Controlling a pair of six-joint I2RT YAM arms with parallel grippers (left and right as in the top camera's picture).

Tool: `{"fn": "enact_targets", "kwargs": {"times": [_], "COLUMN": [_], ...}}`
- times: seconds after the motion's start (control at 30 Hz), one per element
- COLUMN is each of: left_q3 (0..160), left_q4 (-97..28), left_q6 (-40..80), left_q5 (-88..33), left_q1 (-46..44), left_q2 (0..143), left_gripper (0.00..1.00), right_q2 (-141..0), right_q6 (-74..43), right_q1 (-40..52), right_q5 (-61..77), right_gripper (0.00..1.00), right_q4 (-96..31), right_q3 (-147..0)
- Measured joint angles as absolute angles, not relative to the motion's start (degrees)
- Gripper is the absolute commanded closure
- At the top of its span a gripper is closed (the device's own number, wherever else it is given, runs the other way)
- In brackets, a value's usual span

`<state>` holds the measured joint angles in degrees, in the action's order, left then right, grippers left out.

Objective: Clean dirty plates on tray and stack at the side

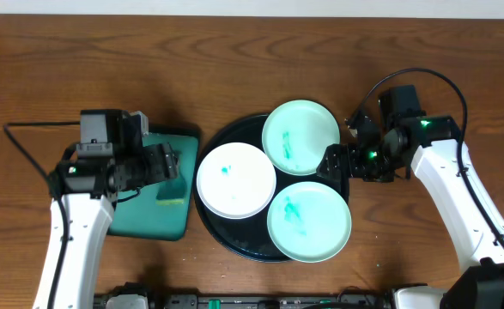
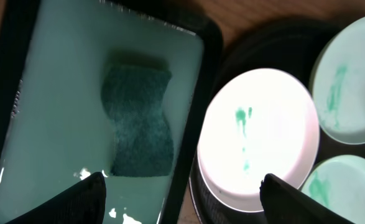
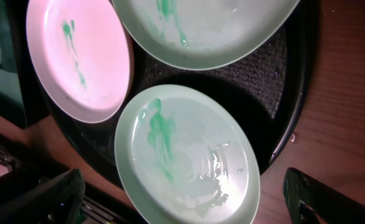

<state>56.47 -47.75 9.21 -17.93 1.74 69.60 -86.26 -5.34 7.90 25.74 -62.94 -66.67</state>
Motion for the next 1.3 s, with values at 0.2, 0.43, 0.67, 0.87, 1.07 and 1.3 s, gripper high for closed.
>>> {"fn": "enact_targets", "kwargs": {"times": [0.2, 0.43, 0.67, 0.87, 1.07, 1.3], "left_q3": [56.5, 56.5, 59.4, 71.6, 77.2, 77.4], "left_q4": [-49.1, -50.3, -59.0, -67.6, -74.1, -75.1], "left_q6": [9.2, 9.1, 9.0, 9.0, 9.0, 9.1], "left_q5": [-17.9, -17.9, -13.6, -9.0, -8.4, -8.1], "left_q1": [1.7, 1.7, 1.7, 1.8, 1.8, 1.8], "left_q2": [72.1, 72.3, 73.0, 76.6, 82.7, 87.4], "left_gripper": [0.20, 0.20, 0.26, 0.41, 0.41, 0.15], "right_q2": [-86.3, -86.3, -86.3, -86.9, -92.8, -98.6], "right_q6": [-5.8, -8.3, -16.9, -20.7, -22.8, -25.8], "right_q1": [8.3, 17.9, 29.0, 30.7, 30.7, 31.0], "right_q5": [28.5, 27.9, 19.3, 16.3, 15.2, 14.7], "right_gripper": [0.15, 0.02, 0.01, 0.04, 0.02, 0.26], "right_q4": [-58.8, -52.0, -43.8, -40.7, -40.5, -38.7], "right_q3": [-66.7, -66.7, -66.7, -66.7, -66.7, -66.7]}}
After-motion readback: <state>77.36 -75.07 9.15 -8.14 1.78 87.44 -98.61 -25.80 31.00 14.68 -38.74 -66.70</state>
